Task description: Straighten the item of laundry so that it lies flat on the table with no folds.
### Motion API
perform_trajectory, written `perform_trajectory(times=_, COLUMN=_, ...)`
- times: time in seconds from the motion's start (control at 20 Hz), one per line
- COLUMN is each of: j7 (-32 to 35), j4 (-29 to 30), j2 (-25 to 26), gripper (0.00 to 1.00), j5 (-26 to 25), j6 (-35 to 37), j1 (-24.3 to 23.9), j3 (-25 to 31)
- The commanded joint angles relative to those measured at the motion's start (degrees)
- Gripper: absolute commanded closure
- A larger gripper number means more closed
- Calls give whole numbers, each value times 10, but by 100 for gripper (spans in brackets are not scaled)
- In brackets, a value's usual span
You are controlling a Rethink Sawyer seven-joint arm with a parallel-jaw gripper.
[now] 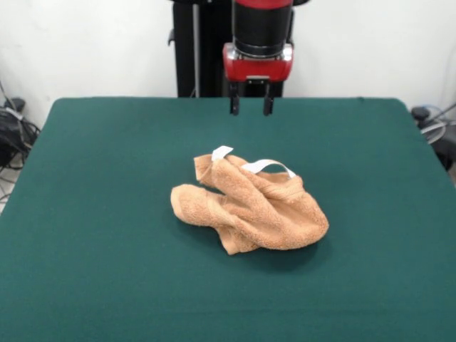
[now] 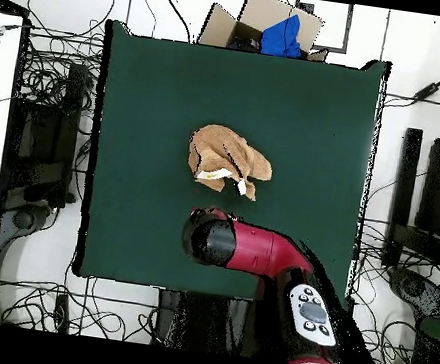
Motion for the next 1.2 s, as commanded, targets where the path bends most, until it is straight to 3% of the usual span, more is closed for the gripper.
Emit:
perform_trajectory(times=0.05, j7=64, j4=1, j2=38, gripper=0, j5=-30, j6=-58, j1=3, j3=24)
perform_trajectory(times=1.2, j7=56, j4=-29, j2=109, gripper=0, j5=-36, j6=-81, j1=2, j3=14)
